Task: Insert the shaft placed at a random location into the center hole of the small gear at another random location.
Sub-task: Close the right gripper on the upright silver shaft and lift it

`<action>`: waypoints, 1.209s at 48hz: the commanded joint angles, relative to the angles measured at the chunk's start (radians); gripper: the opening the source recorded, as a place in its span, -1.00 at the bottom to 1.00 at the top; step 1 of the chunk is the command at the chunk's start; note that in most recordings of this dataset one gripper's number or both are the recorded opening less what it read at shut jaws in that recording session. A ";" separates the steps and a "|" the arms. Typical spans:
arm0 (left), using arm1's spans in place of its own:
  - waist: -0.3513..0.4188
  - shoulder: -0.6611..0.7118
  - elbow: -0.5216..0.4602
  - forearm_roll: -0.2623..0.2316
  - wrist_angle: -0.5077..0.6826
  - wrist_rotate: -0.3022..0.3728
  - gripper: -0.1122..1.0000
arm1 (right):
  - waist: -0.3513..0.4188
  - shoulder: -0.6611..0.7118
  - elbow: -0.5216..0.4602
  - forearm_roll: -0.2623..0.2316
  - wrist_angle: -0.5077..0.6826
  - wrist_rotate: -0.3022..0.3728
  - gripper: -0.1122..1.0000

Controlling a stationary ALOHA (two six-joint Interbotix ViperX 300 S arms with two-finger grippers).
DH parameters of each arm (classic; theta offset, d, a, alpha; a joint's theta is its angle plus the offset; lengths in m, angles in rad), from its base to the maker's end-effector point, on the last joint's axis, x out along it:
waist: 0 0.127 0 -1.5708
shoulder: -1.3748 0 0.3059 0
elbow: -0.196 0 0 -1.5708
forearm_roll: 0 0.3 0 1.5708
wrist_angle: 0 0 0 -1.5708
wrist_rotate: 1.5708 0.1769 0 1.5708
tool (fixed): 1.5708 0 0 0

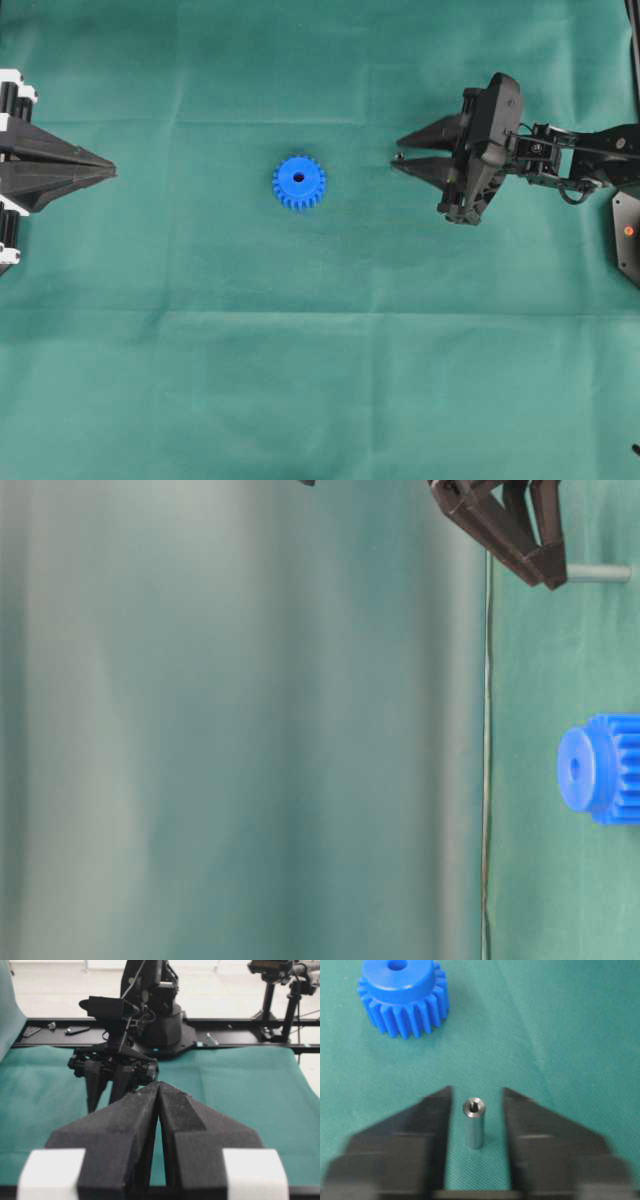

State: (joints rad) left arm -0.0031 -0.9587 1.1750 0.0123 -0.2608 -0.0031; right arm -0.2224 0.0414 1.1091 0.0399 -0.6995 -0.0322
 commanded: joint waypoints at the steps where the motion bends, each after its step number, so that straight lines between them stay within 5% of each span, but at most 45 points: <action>1: 0.000 0.006 -0.020 0.003 -0.005 0.000 -0.80 | -0.005 -0.008 -0.015 -0.008 0.006 -0.018 -0.42; 4: 0.002 0.006 -0.020 0.003 -0.005 0.000 -0.80 | -0.005 -0.008 -0.015 -0.011 0.015 -0.018 -0.58; 30: 0.002 0.006 -0.020 0.003 -0.005 -0.002 -0.80 | -0.005 -0.038 -0.029 -0.011 0.028 -0.015 -0.57; 58: 0.000 0.005 -0.020 0.003 0.009 -0.002 -0.80 | -0.005 -0.245 -0.060 -0.009 0.250 -0.018 -0.57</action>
State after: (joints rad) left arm -0.0031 -0.9603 1.1750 0.0123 -0.2485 -0.0046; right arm -0.2240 -0.1887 1.0723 0.0307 -0.4571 -0.0353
